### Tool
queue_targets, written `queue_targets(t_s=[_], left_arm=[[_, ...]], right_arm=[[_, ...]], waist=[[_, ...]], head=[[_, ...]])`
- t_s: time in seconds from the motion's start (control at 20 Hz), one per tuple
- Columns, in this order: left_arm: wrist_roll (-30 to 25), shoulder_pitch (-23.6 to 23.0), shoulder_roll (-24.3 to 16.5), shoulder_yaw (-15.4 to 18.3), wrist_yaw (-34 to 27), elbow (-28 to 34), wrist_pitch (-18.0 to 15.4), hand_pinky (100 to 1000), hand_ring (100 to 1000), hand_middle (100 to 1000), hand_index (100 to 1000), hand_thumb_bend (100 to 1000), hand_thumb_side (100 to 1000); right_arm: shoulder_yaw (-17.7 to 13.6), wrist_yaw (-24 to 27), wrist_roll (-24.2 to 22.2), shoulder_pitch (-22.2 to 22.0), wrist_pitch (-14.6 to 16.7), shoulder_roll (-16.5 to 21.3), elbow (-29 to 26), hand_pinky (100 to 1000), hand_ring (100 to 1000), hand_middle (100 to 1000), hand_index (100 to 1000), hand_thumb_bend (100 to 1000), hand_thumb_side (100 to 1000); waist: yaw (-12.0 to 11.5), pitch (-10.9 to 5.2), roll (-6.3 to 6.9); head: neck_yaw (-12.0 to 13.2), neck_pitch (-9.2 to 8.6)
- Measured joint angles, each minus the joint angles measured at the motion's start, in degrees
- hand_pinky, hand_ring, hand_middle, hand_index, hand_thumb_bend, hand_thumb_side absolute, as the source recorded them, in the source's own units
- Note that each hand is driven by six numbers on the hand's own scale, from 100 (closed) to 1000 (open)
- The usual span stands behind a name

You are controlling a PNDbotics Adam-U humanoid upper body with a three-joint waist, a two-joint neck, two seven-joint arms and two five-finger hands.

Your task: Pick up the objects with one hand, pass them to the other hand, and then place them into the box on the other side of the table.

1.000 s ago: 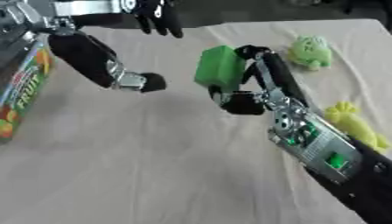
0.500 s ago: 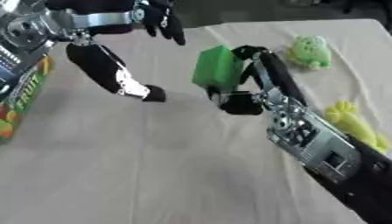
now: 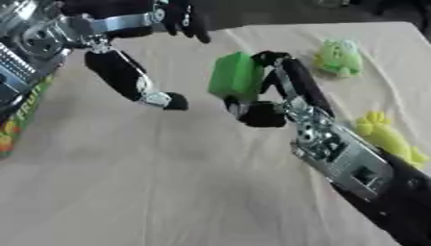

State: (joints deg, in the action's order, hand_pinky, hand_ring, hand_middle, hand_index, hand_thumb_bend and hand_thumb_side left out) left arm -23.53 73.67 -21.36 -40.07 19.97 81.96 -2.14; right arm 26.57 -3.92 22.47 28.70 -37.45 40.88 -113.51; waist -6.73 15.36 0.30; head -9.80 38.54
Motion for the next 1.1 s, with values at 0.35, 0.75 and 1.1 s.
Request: queue_targets(t_s=[0.35, 0.75, 1.1], left_arm=[[3.7, -0.1, 1.3, -0.7, -0.3, -1.3, 0.9, 759, 799, 798, 835, 525, 376], [3.0, -0.6, 1.3, -1.1, -3.8, -2.1, 0.8, 762, 804, 800, 817, 526, 424], [2.0, -1.1, 1.7, -1.1, -5.2, -2.7, 1.0, 761, 804, 800, 809, 527, 453]], right_arm=[[1.0, -1.7, -1.5, 0.1, -0.3, -0.5, 0.0, 750, 525, 419, 533, 179, 100], [1.1, -3.4, -2.5, 0.5, -0.4, -0.7, 0.0, 751, 525, 420, 533, 184, 100], [1.1, -4.6, -3.3, 0.5, -0.5, -0.8, 0.0, 751, 526, 421, 533, 190, 100]], waist=[[0.0, 0.01, -0.04], [0.0, 0.01, -0.25], [0.0, 0.02, -0.33]], head=[[-0.2, -0.15], [-0.2, 0.10], [-0.3, 0.37]])
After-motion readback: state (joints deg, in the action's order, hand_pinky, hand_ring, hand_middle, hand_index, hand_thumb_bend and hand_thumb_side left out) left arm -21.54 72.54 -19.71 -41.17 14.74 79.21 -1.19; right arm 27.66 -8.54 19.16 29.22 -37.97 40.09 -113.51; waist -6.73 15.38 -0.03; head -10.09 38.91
